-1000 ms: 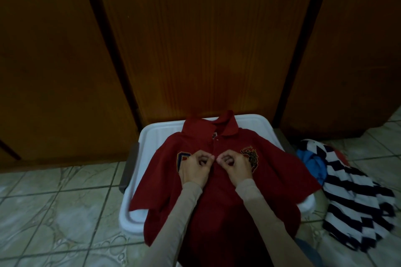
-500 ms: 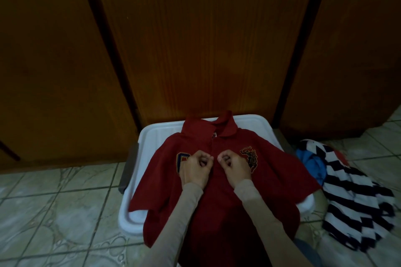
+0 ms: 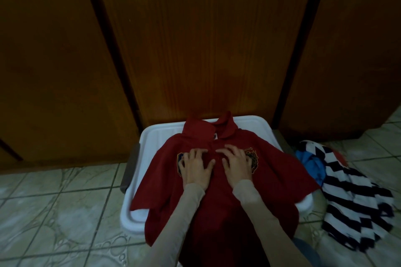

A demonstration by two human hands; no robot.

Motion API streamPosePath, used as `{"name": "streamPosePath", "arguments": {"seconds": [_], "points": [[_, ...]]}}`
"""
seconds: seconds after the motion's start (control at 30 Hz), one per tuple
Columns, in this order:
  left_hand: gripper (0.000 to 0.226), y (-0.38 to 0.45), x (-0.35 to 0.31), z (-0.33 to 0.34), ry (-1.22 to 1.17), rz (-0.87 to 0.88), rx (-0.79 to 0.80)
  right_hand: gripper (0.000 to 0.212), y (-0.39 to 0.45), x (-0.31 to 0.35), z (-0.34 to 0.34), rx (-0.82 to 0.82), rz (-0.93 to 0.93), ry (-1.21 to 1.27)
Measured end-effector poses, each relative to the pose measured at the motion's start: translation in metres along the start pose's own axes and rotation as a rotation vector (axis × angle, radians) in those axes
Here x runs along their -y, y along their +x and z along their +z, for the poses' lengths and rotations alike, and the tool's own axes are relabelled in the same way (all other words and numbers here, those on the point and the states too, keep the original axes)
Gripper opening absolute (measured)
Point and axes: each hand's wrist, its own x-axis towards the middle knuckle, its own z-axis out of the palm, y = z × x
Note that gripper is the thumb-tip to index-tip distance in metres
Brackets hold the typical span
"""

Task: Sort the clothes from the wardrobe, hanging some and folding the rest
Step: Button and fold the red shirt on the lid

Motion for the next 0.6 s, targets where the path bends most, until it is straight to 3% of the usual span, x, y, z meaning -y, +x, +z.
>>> {"name": "streamPosePath", "arguments": {"seconds": [0.13,0.2,0.33,0.4,0.53,0.6], "points": [[0.059,-0.004,-0.001,0.002,0.228,0.012,0.152,0.049,-0.004,0.001,0.003,0.107,0.005,-0.264],[0.084,-0.008,-0.001,0.001,0.272,0.025,0.175,0.050,-0.008,0.001,0.002,0.124,0.026,-0.278],[0.100,-0.019,0.003,-0.001,0.302,0.024,0.169,0.049,-0.017,-0.001,0.001,0.098,0.023,-0.289],[0.096,-0.025,0.003,-0.003,0.298,0.022,0.184,0.048,-0.022,-0.001,-0.001,0.090,0.016,-0.292],[0.055,-0.037,0.002,-0.013,0.321,0.015,0.249,0.048,-0.031,0.002,-0.014,0.094,0.009,-0.296],[0.053,-0.041,0.003,-0.018,0.338,0.031,0.267,0.046,-0.032,0.004,-0.020,0.101,0.019,-0.286]]}}
